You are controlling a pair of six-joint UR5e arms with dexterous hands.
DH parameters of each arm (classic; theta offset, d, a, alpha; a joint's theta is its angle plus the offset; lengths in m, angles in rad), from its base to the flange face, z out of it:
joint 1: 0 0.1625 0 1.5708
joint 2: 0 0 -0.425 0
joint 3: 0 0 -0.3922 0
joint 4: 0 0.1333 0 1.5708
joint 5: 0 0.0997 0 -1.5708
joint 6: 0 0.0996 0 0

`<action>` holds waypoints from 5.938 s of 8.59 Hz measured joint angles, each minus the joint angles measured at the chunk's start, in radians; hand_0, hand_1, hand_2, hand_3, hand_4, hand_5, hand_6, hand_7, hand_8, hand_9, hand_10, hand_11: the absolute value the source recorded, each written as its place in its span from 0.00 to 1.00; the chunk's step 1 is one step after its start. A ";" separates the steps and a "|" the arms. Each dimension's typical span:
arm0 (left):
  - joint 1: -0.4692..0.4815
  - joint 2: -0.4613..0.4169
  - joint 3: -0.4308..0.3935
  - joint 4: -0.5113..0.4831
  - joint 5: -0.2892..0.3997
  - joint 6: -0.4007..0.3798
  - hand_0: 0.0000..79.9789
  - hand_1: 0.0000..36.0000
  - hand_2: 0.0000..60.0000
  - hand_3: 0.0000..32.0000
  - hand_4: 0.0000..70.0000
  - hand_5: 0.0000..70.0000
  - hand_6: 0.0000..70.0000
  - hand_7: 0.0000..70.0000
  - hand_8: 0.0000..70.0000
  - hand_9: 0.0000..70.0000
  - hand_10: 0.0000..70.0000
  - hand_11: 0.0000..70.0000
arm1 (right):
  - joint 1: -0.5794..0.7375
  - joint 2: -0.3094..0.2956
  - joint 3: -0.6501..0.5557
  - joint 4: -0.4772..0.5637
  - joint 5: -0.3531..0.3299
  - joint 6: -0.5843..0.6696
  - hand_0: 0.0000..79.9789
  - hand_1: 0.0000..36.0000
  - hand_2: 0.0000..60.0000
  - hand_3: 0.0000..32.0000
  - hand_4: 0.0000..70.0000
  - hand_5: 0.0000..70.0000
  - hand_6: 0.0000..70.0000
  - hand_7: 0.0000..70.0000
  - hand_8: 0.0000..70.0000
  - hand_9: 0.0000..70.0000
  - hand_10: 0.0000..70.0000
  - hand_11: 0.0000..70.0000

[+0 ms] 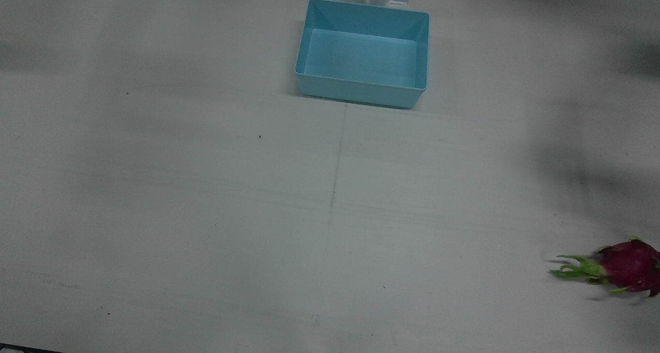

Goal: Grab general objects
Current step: 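Lower the left hand down toward the pink dragon fruit, then close the left hand fingers around the dragon fruit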

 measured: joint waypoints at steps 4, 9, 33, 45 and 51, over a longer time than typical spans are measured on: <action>0.022 0.003 0.075 -0.102 -0.004 -0.003 0.65 0.75 1.00 0.10 0.06 1.00 0.14 0.33 0.18 0.17 0.13 0.23 | -0.001 0.000 -0.001 0.000 0.000 0.001 0.00 0.00 0.00 0.00 0.00 0.00 0.00 0.00 0.00 0.00 0.00 0.00; 0.063 0.000 0.125 -0.136 -0.002 -0.007 0.64 0.70 0.95 0.12 0.06 1.00 0.14 0.33 0.18 0.17 0.13 0.23 | -0.001 0.000 -0.001 0.001 0.000 0.001 0.00 0.00 0.00 0.00 0.00 0.00 0.00 0.00 0.00 0.00 0.00 0.00; 0.133 0.045 0.218 -0.291 0.019 -0.101 0.66 0.81 1.00 0.22 0.04 1.00 0.15 0.34 0.19 0.16 0.14 0.24 | -0.001 0.000 -0.001 0.001 0.000 0.001 0.00 0.00 0.00 0.00 0.00 0.00 0.00 0.00 0.00 0.00 0.00 0.00; 0.217 0.043 0.208 -0.235 -0.058 -0.107 0.95 1.00 1.00 0.52 0.00 1.00 0.33 1.00 0.55 0.60 0.44 0.68 | -0.001 0.001 0.000 -0.001 0.000 -0.001 0.00 0.00 0.00 0.00 0.00 0.00 0.00 0.00 0.00 0.00 0.00 0.00; 0.218 0.037 0.200 -0.205 -0.119 -0.101 1.00 1.00 1.00 0.00 0.07 1.00 0.84 1.00 1.00 1.00 0.92 1.00 | -0.001 0.000 0.000 -0.001 0.000 -0.001 0.00 0.00 0.00 0.00 0.00 0.00 0.00 0.00 0.00 0.00 0.00 0.00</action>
